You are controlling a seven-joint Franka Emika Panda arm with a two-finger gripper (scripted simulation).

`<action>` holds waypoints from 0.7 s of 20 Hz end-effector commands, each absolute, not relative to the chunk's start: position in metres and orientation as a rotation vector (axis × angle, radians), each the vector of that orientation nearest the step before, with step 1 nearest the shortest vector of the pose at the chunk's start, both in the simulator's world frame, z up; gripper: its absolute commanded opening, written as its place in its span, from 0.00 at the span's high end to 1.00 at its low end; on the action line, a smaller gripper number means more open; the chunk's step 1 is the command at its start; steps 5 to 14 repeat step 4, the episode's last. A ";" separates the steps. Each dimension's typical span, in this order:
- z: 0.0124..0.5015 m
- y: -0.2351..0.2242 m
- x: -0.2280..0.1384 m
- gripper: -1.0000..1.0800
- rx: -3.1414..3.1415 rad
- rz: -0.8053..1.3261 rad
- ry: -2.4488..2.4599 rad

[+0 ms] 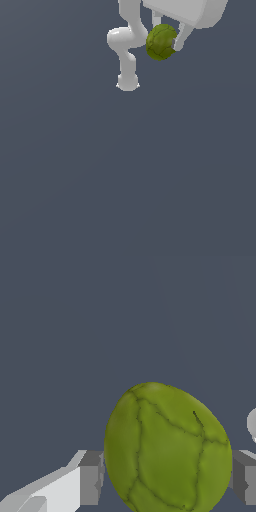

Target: Pick up the object and move it to a goal position.

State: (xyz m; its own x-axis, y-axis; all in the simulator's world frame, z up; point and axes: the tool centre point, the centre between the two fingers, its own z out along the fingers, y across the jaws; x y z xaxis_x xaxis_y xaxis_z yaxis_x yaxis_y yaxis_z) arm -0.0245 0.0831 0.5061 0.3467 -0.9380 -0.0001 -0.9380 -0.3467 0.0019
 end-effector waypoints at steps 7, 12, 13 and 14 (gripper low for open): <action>0.511 0.083 -0.023 1.00 2.578 0.000 -1.795; 0.511 0.083 -0.023 1.00 2.578 0.000 -1.795; 0.511 0.083 -0.023 1.00 2.578 0.000 -1.795; 0.511 0.083 -0.023 1.00 2.578 0.000 -1.795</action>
